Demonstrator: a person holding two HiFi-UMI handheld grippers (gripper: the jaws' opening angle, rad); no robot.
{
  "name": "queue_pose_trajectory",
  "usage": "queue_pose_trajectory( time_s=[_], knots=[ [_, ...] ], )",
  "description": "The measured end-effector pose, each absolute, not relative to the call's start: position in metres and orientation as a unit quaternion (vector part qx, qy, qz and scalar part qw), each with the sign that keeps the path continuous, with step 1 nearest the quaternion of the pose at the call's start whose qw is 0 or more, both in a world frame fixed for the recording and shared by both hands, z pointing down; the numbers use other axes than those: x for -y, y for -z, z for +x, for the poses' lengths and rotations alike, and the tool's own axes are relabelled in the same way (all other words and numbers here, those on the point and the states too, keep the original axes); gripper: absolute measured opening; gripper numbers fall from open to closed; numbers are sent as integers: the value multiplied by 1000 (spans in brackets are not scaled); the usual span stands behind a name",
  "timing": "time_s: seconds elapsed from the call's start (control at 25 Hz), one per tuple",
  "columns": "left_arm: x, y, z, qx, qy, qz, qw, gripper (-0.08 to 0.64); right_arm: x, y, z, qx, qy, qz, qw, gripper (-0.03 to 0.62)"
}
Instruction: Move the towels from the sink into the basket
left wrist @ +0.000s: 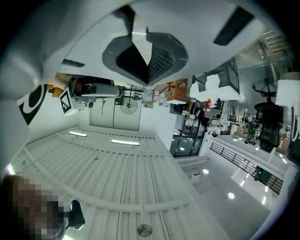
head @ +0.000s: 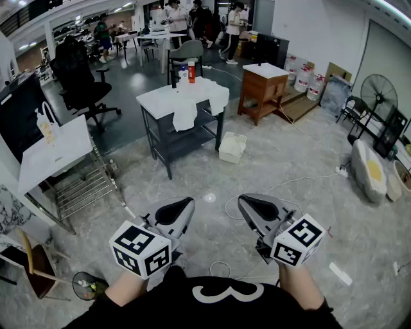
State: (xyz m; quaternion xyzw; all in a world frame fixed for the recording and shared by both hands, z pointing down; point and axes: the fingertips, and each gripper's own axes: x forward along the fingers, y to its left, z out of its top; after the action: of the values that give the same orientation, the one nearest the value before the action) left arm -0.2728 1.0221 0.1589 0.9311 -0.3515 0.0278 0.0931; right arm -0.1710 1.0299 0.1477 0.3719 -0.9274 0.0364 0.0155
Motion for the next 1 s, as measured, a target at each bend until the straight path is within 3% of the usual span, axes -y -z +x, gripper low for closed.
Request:
queue_pose_trajectory(
  time_s=[0.84,1.0],
  knots=[
    [-1013,-154,-242,317,-28,943,99,6,-1030,-139,-122,915,-47,401,-22,8],
    [-1001,-159,-247,316,-28,942,106,6,-1015,-143,-121,912,-56,406,-26,102]
  ],
)
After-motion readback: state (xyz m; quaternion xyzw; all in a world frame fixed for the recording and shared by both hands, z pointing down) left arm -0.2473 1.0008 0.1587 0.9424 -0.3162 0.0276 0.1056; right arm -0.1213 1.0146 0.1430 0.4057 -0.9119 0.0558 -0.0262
